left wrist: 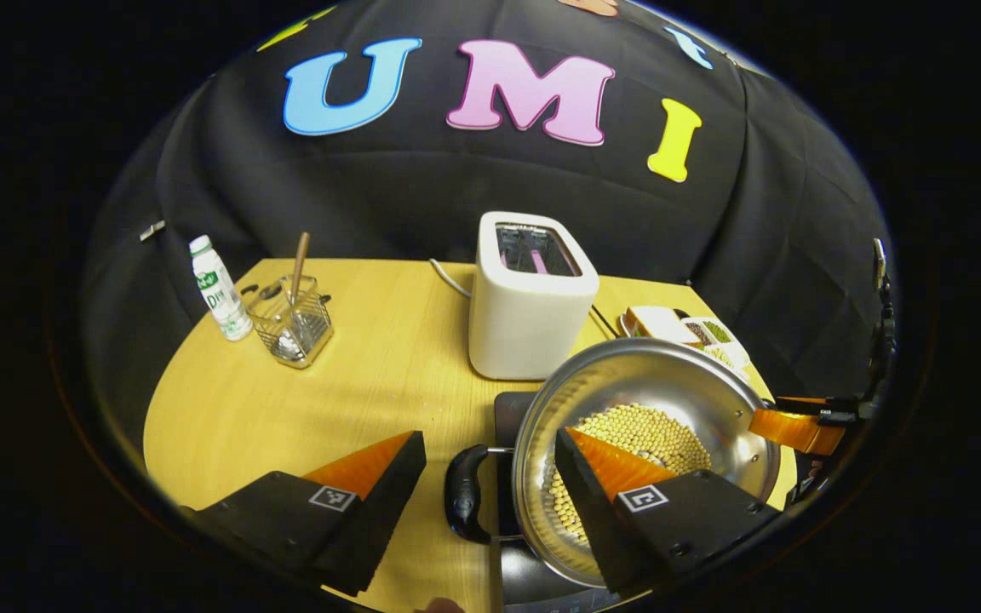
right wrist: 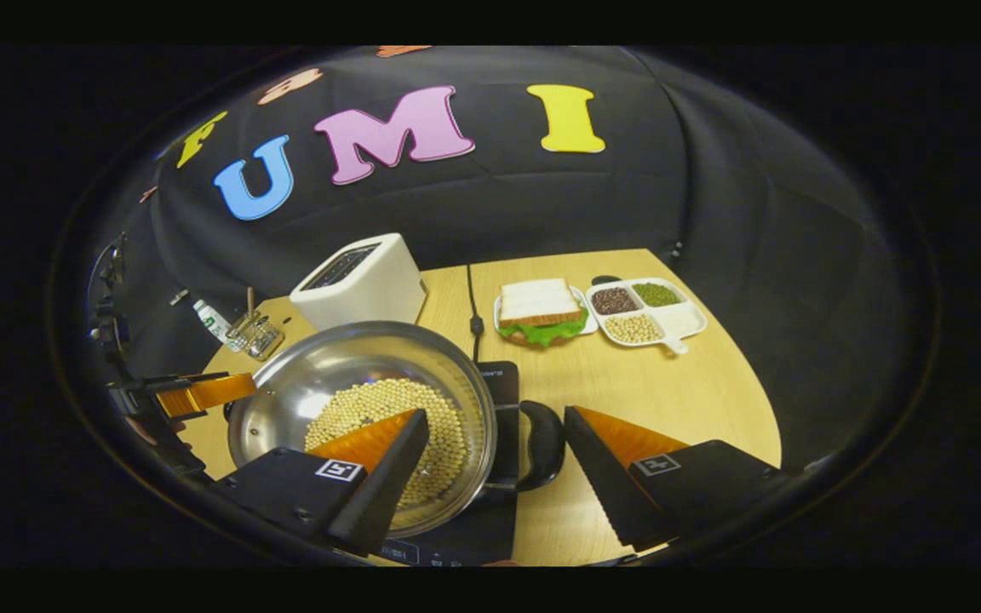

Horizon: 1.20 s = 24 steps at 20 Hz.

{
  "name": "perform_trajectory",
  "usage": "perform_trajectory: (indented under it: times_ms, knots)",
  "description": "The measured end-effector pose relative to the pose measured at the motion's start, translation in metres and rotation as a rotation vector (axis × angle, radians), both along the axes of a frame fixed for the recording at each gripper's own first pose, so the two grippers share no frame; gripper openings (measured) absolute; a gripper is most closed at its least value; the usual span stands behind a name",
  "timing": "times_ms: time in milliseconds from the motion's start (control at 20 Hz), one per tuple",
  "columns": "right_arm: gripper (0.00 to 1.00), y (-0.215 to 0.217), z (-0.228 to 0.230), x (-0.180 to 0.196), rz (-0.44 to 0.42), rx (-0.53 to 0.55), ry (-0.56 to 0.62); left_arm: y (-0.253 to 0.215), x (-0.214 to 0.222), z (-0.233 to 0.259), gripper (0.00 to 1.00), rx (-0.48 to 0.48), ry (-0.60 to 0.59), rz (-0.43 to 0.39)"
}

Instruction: First push the handle of the pot to place it horizontally, then grasp the pot with both hands and set it on the induction cooktop.

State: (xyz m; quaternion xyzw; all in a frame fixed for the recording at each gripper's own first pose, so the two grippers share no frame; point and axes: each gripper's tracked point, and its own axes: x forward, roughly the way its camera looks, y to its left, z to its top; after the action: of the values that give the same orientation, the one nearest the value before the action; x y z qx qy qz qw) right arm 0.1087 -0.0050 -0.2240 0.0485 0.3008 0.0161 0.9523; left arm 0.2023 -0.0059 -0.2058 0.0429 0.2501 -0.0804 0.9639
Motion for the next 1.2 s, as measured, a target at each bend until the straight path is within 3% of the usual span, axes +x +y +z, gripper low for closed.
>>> perform_trajectory:
  times_ms: [300, 700, 850, 1200]
  knots:
    - [0.99, -0.002, 0.080, -0.020, -0.044, -0.059, -0.168, -0.004, -0.041, 0.088, 0.95, -0.032, -0.167, -0.041]
    - [0.98, 0.029, 0.208, -0.079, -0.046, -0.098, -0.517, 0.017, -0.109, 0.191, 0.95, -0.010, -0.418, -0.027]
    - [0.98, 0.038, 0.232, -0.107, -0.053, -0.112, -0.589, 0.029, -0.147, 0.213, 0.95, 0.035, -0.492, -0.024]
    - [0.98, 0.043, 0.244, -0.167, -0.096, -0.134, -0.638, 0.043, -0.227, 0.214, 0.93, 0.021, -0.581, -0.012]
